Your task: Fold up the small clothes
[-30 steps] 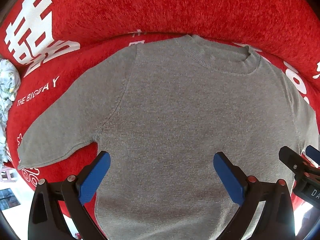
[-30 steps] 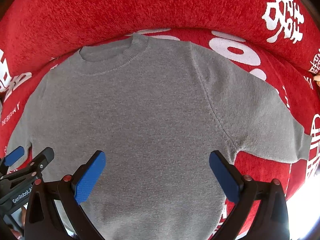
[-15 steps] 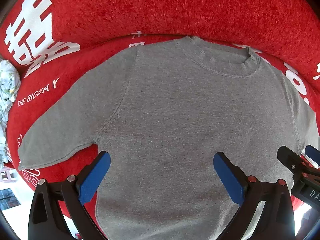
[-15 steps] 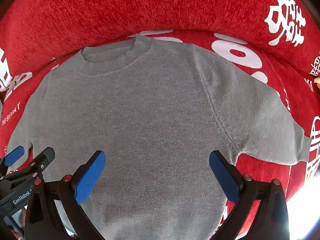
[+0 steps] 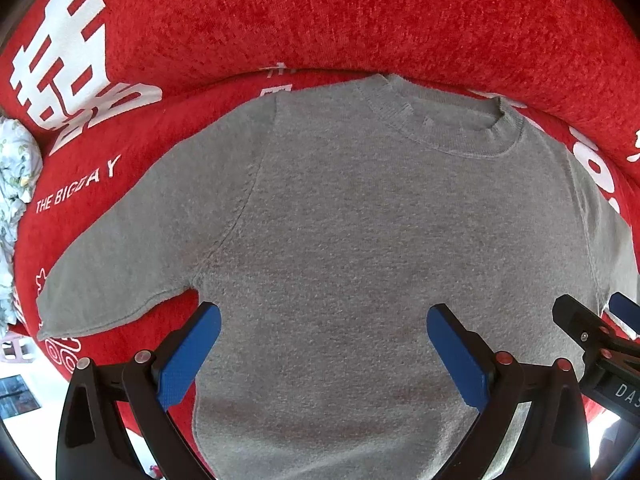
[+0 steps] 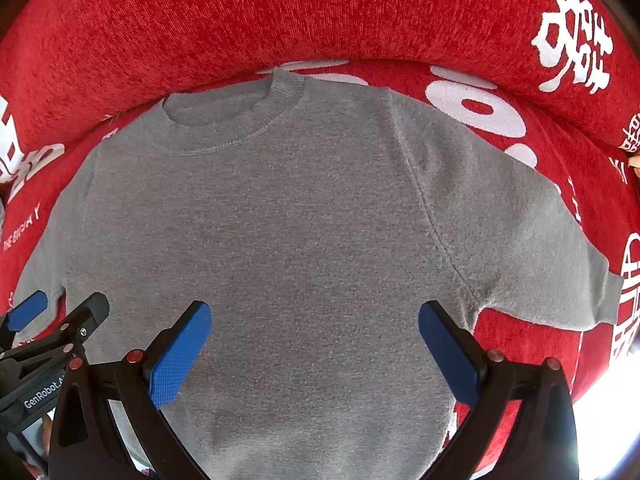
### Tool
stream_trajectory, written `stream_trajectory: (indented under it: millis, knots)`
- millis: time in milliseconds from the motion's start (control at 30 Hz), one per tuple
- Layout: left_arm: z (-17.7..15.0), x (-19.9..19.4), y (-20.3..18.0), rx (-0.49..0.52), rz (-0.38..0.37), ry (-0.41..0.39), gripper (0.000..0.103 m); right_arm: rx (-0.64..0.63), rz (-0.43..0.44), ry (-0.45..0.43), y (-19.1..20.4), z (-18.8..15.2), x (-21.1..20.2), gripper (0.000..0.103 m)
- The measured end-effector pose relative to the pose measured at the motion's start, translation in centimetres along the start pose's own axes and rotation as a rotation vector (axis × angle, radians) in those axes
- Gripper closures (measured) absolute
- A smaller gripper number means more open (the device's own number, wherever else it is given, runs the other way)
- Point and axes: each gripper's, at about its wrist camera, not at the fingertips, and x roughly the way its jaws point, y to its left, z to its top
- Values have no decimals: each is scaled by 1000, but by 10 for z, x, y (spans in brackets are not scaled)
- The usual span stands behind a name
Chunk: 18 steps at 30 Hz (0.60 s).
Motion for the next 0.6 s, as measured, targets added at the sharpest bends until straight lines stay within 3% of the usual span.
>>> stream_trajectory:
  millis: [600]
  knots:
    - [-1, 1, 3, 2, -5, 1, 0, 8, -4, 6, -2, 0, -1, 0]
